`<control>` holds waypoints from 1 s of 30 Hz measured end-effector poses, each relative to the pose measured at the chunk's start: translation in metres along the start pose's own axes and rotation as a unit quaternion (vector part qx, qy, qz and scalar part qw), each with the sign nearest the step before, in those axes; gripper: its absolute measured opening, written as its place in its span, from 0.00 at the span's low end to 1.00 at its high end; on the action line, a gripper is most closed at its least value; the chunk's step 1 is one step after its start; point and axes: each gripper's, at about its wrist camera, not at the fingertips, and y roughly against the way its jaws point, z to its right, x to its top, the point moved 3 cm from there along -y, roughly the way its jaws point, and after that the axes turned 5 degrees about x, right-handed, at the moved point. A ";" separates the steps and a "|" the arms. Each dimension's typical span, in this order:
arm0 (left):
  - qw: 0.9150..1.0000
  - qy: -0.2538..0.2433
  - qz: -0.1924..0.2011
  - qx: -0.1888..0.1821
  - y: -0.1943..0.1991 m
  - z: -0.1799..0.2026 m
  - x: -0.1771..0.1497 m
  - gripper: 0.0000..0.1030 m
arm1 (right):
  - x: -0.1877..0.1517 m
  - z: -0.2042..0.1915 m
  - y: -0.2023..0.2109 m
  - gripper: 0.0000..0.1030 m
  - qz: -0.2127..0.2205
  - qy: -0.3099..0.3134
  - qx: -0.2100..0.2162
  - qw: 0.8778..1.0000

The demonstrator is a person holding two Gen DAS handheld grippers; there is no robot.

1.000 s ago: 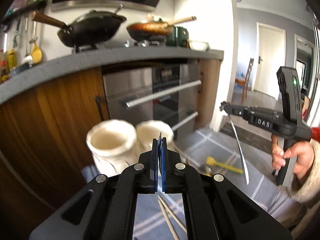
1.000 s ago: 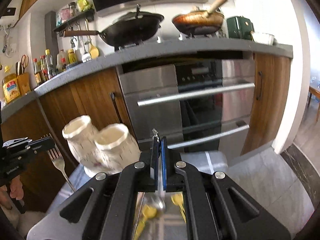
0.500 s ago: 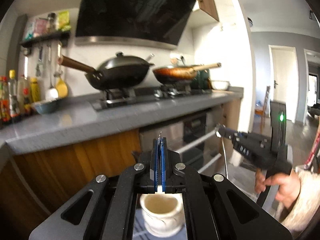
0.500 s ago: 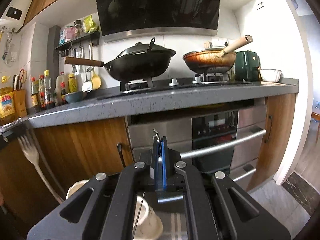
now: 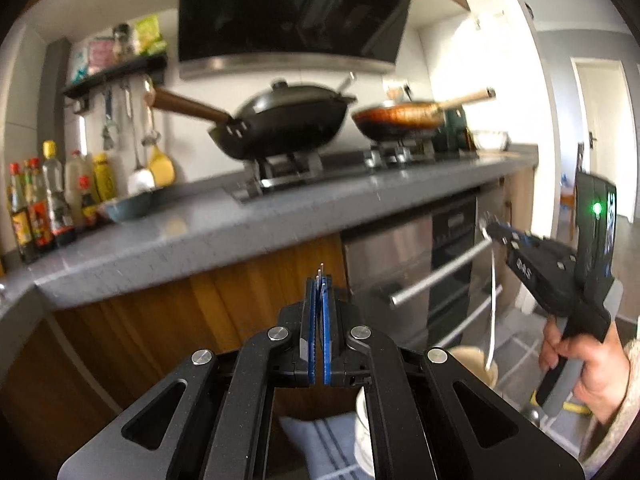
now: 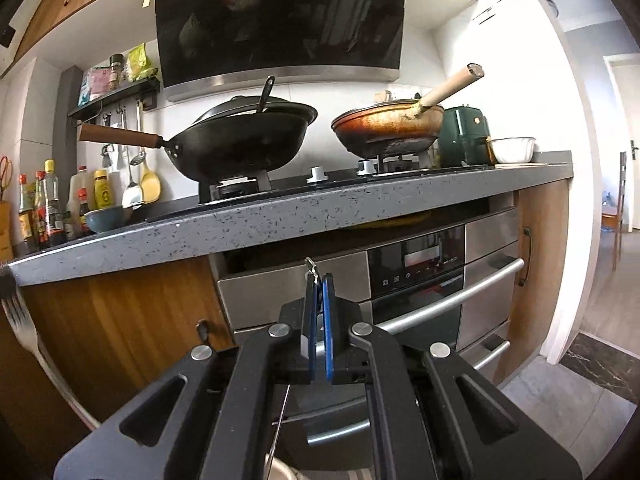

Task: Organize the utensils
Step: 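Lower the fork into the larger cup while the right tool drops the spoon in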

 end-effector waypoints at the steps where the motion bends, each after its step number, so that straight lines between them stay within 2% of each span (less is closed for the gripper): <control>1: 1.000 -0.003 -0.006 -0.003 -0.004 0.004 -0.007 0.03 | -0.004 -0.001 -0.001 0.02 0.001 0.003 -0.001 1.000; 7: 0.999 -0.034 -0.030 -0.017 -0.019 0.031 -0.032 0.03 | -0.040 -0.012 -0.005 0.02 -0.030 0.034 0.022 0.999; 16: 0.998 -0.030 -0.048 -0.023 -0.032 0.041 -0.051 0.03 | -0.068 -0.015 -0.004 0.03 -0.100 0.007 0.080 0.992; 21: 0.997 -0.026 -0.065 -0.031 -0.038 0.042 -0.061 0.03 | -0.072 -0.008 0.000 0.03 -0.113 -0.016 0.084 0.990; 30: 0.997 -0.009 -0.071 -0.035 -0.040 0.036 -0.063 0.03 | -0.074 -0.004 -0.003 0.03 -0.136 -0.034 0.081 0.987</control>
